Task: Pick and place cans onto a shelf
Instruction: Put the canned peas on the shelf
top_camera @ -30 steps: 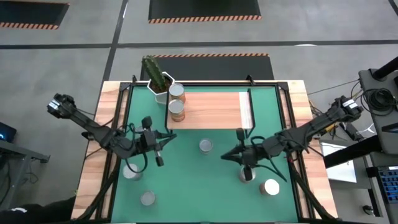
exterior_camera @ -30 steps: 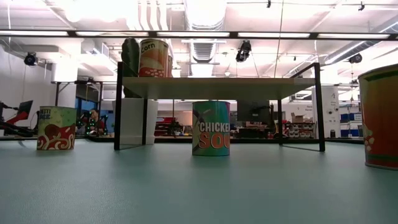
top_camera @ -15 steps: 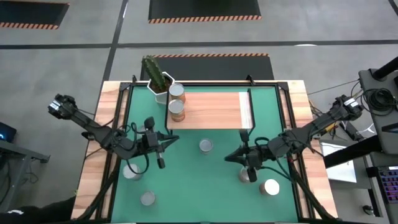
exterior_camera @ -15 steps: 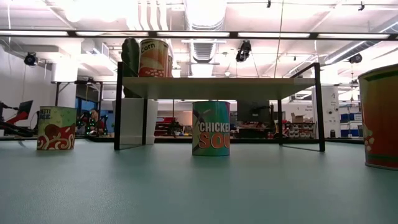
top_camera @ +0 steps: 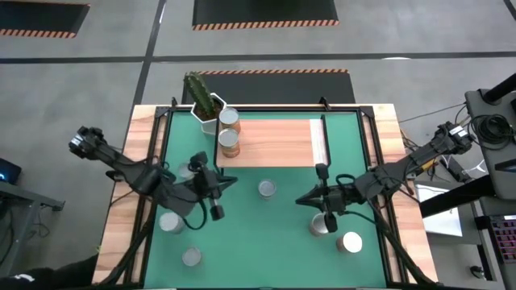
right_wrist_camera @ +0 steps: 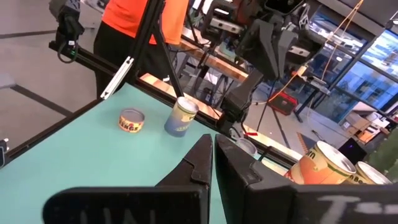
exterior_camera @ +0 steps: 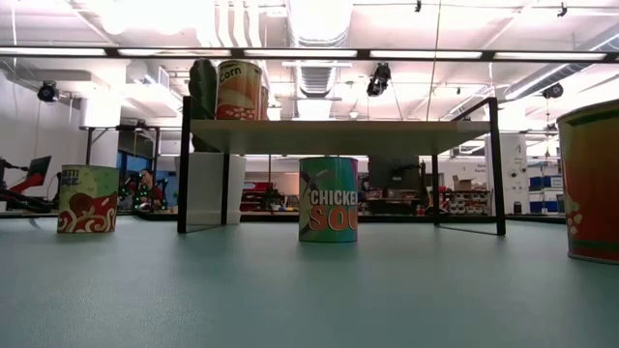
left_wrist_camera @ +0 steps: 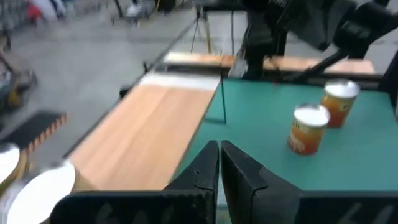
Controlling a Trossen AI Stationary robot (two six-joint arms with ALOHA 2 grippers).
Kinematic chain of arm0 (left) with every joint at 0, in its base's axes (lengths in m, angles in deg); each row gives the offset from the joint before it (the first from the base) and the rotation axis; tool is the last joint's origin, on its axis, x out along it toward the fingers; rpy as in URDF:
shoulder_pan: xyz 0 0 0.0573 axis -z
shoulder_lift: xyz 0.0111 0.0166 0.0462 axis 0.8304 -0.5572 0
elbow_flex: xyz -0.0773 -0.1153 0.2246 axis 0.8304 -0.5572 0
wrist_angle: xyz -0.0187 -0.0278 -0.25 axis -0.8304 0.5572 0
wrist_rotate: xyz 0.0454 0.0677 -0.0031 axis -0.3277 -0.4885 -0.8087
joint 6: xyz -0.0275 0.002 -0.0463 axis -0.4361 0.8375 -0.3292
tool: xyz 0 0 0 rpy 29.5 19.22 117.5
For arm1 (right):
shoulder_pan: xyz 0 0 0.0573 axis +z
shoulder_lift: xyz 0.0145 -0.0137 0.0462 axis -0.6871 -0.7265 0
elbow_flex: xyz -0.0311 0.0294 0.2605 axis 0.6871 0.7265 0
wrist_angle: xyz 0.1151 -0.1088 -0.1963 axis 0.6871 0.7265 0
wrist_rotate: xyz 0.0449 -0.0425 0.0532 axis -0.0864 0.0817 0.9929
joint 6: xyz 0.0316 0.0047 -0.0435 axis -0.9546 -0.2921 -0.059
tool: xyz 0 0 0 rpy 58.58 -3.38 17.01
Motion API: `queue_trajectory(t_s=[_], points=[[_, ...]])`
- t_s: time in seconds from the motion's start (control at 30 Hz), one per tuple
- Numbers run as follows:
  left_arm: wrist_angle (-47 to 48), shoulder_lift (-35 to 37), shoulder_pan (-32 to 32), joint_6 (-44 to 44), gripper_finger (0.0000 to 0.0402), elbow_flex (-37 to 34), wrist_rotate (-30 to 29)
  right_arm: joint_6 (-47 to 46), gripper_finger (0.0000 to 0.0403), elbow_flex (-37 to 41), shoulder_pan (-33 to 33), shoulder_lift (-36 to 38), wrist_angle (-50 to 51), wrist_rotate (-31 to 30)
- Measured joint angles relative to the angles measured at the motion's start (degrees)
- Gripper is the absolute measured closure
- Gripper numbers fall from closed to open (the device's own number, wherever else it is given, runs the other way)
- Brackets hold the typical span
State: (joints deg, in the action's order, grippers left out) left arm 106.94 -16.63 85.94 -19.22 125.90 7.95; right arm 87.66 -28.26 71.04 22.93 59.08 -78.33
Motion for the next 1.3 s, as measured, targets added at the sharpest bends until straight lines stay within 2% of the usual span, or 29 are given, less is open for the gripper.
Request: queue_trajectory(t_s=[0.17,0.27,0.43,0.6,0.97,1.3], points=[[18.46,-5.44,-1.13,-11.76,0.0402,8.64,3.74,-0.08,0.0394,0.0,0.0,-0.01,0.0,0.01],[25.77,-8.27,-2.88,-15.76,0.0402,13.25,7.46,0.04,0.0394,0.0,0.0,-0.01,0.03,0.02],[33.81,-12.11,-4.24,-18.84,0.0402,18.63,17.47,0.29,0.0394,0.0,0.0,0.01,0.11,0.02],[39.26,-12.77,-1.92,-28.05,0.0402,18.65,26.22,0.01,0.0394,0.0,0.0,0.01,0.37,0.02],[50.12,-13.17,7.68,-48.04,0.0402,18.22,26.61,-0.19,0.0394,0.02,0.0,0.01,0.35,0.02],[57.4,-13.25,11.45,-58.37,0.0402,16.83,26.6,-0.78,0.0394,0.02,0.0,0.01,0.35,0.04]])
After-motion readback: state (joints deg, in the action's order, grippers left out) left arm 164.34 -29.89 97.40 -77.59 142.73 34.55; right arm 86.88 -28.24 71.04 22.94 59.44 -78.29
